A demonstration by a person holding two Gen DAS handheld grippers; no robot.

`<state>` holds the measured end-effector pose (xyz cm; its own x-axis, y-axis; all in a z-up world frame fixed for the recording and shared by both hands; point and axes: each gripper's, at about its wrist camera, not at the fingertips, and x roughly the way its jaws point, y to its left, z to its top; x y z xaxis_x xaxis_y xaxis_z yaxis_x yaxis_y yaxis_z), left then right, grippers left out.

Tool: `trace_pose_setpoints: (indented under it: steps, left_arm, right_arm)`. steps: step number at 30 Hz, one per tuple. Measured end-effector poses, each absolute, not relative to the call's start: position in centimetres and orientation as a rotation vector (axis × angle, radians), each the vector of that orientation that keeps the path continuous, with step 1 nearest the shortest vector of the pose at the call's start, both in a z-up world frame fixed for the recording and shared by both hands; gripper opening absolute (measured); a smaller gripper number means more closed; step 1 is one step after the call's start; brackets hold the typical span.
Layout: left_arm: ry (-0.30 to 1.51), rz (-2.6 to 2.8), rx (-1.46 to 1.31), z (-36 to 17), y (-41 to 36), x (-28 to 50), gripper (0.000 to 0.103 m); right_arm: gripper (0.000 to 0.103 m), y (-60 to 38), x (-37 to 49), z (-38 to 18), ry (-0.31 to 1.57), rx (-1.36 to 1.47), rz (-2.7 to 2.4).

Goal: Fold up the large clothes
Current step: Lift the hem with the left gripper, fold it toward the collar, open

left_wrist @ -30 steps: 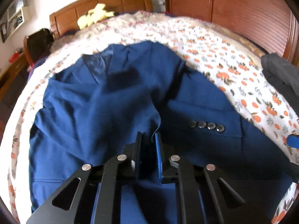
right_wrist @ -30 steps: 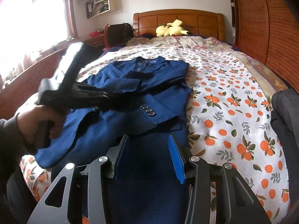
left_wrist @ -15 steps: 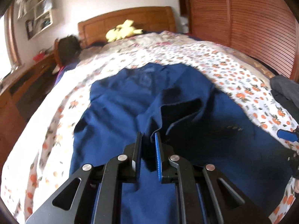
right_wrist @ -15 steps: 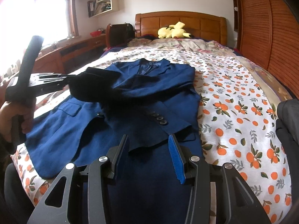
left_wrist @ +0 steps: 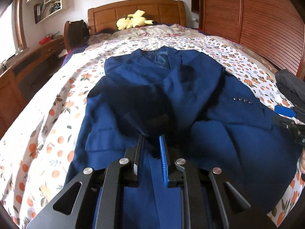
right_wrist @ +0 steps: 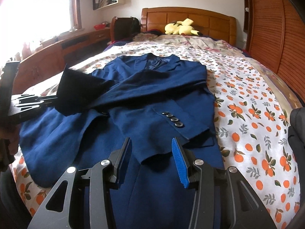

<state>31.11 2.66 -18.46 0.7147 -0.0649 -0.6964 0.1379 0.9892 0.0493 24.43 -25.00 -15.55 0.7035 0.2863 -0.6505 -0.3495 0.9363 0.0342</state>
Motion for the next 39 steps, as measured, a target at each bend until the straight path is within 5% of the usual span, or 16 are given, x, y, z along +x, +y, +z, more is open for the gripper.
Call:
trace_pose_setpoints:
  steps: [5,7,9,19,20,22,24,39]
  left_arm:
    - [0.767,-0.11,0.085,-18.9,3.6,29.7,0.02]
    - [0.769,-0.11,0.084,-19.1,3.9,29.4,0.039]
    - [0.771,-0.106,0.087,-19.3,4.1,29.3,0.044]
    - [0.907,-0.109,0.095,-22.1,3.8,31.9,0.047]
    - [0.921,-0.111,0.087,-22.3,3.9,32.2,0.045]
    - [0.938,-0.117,0.079,-22.5,4.0,32.5,0.015]
    - [0.927,-0.133,0.082,-22.3,4.0,32.2,0.006]
    - [0.757,-0.118,0.129,-16.7,3.5,27.1,0.006]
  right_arm:
    - [0.042,-24.5,24.4,-15.8,0.713,-0.11,0.357]
    - [0.042,-24.5,24.4,-15.9,0.714,-0.109,0.358]
    - [0.042,-24.5,24.4,-16.0,0.716,-0.11,0.356]
    - [0.042,-24.7,24.7,-16.5,0.73,-0.113,0.343]
    - [0.042,-24.7,24.7,-16.5,0.731,-0.114,0.343]
    - [0.042,-24.7,24.7,-16.5,0.729,-0.112,0.344]
    - [0.042,-24.7,24.7,-16.5,0.727,-0.113,0.345]
    - [0.042,-25.1,24.6,-16.5,0.728,-0.115,0.346]
